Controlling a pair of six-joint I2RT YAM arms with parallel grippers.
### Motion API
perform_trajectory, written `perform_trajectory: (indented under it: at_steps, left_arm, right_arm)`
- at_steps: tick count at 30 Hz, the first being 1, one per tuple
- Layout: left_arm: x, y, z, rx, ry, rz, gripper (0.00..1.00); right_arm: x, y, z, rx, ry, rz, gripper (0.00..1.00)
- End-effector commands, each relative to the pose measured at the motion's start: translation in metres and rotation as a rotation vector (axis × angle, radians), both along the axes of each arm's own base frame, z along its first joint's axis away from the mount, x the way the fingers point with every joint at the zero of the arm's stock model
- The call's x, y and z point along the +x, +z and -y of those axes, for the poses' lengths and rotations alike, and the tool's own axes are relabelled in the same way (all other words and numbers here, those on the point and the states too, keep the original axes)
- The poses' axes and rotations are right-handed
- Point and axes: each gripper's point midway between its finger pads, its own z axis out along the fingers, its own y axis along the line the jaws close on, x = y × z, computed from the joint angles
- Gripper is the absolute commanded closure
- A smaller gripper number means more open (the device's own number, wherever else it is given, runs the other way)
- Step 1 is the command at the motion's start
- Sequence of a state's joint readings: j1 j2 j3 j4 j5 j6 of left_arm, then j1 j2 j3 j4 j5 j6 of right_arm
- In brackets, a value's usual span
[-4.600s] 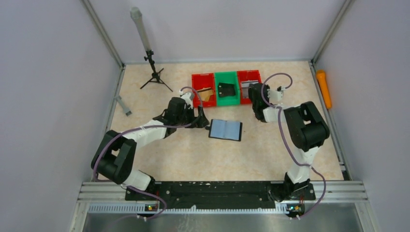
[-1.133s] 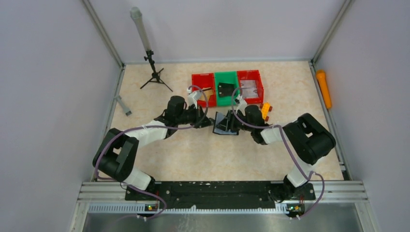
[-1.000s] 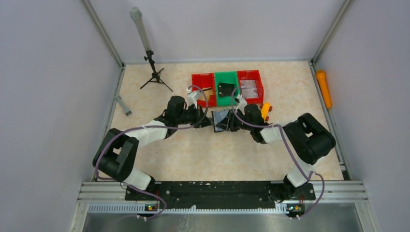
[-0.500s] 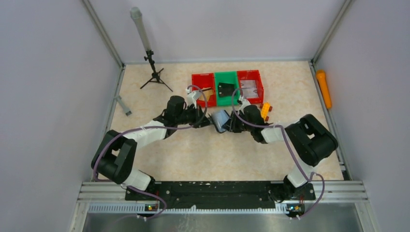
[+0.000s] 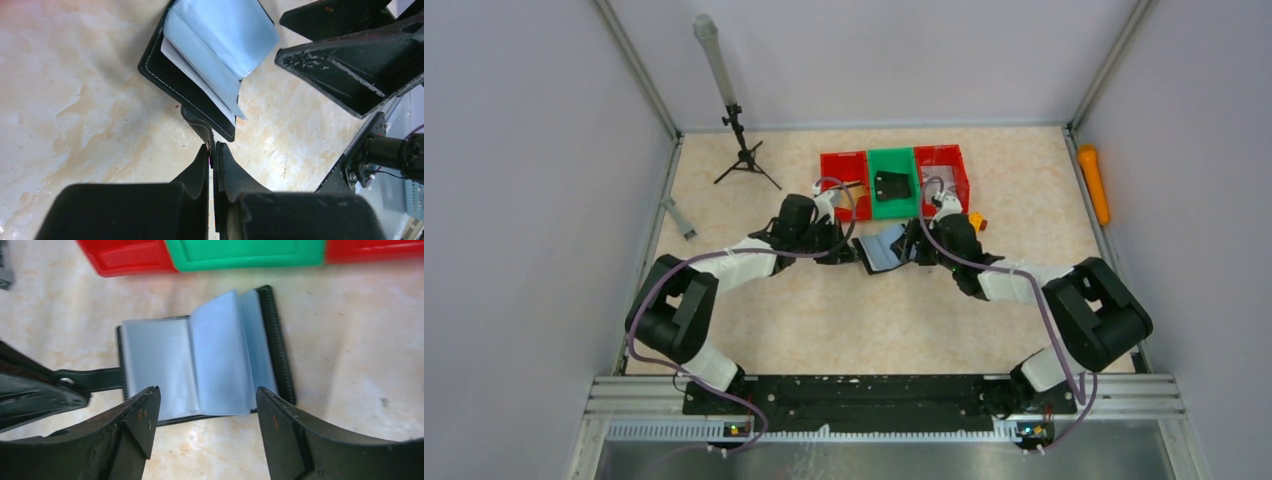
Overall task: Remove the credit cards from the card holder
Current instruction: Close the card holder at the center of the board.
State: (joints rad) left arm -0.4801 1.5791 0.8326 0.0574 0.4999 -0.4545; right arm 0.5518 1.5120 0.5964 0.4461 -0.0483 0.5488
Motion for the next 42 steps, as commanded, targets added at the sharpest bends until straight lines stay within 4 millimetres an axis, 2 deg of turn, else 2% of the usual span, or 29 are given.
perform_trajectory:
  at_steps: [1,4,8,11,13,17,21,25,29,36,42]
  left_arm:
    - [0.014,0.009,-0.007,0.046,0.038,0.048,1.00]
    - [0.019,0.007,-0.011,0.056,0.058,0.044,1.00]
    - [0.019,-0.006,-0.020,0.114,0.087,0.000,1.00]
    - [0.020,-0.014,-0.022,0.145,0.093,-0.027,1.00]
    - [0.020,-0.016,-0.021,0.144,0.087,-0.037,1.00]
    - [0.019,-0.017,-0.019,0.139,0.078,-0.043,1.00]
    - [0.018,-0.014,-0.015,0.114,0.059,-0.040,1.00]
    - [0.013,-0.007,-0.005,0.049,0.013,-0.028,1.00]
    - [0.011,-0.004,0.001,0.012,-0.015,-0.029,1.00]
    - [0.005,0.019,0.011,-0.087,-0.067,0.040,1.00]
    - [0.003,0.023,0.013,-0.107,-0.077,0.048,1.00]
  right_arm:
    - [0.017,-0.003,0.026,-0.061,-0.104,-0.020,0.25]
    - [0.019,-0.011,0.030,-0.061,-0.109,-0.053,0.18]
    - [0.017,-0.022,0.022,-0.064,-0.062,-0.100,0.17]
    - [0.016,-0.030,0.014,-0.058,-0.022,-0.138,0.20]
    - [0.015,-0.031,0.006,-0.035,0.016,-0.144,0.27]
    - [0.007,-0.020,-0.009,0.048,0.102,-0.112,0.44]
    - [-0.002,0.001,-0.020,0.146,0.173,-0.043,0.64]
    - [-0.008,0.011,-0.027,0.186,0.222,-0.013,0.74]
    - [-0.015,0.020,-0.036,0.243,0.284,0.002,0.75]
    - [-0.027,0.043,-0.047,0.327,0.375,0.075,0.79]
    - [-0.040,0.052,-0.062,0.364,0.461,0.094,0.79]
